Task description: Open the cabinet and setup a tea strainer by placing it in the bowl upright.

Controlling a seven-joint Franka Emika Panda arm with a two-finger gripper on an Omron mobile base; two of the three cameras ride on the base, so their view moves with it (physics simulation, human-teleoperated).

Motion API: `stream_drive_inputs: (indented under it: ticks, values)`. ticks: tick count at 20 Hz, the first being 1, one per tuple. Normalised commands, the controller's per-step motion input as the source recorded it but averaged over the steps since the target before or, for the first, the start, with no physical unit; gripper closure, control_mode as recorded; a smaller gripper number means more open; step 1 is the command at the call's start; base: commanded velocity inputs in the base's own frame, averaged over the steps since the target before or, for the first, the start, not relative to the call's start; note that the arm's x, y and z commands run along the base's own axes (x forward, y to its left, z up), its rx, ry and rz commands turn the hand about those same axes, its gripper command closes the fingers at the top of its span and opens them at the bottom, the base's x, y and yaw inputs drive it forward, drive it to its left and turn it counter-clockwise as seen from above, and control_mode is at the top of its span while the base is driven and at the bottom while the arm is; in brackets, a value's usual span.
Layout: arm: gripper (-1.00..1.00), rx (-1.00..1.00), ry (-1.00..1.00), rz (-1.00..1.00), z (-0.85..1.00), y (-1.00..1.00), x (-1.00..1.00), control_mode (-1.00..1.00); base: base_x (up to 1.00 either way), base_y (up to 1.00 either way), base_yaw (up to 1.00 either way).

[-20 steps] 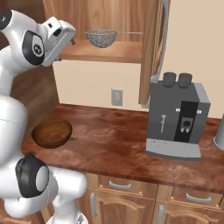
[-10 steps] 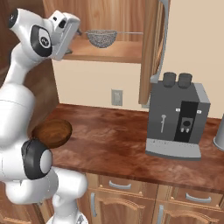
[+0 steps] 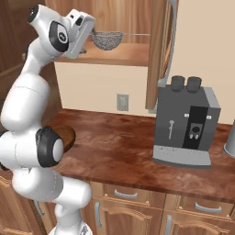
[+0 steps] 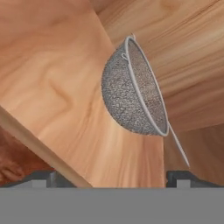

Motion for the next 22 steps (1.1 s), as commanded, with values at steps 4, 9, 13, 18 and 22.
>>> stream_drive_inputs:
  ticks: [4,9,13,18,22]
  values:
    - [-1.0,0.0,0.03,0.0,0.0,-0.08,0.54,-1.0,0.0,0.0,0.0]
    - [-1.0,-0.04,0.07,0.0,0.0,0.0,0.46,-1.0,0.0,0.0,0.0]
    - [-1.0,-0.04,0.06,0.0,0.0,0.0,0.43,-1.0,0.0,0.0,0.0]
    - [-1.0,-0.02,0.03,0.0,0.0,0.0,0.36,-1.0,0.0,0.0,0.0]
    - [-1.0,0.0,0.0,0.0,0.0,0.0,0.3,-1.0,0.0,0.0,0.0]
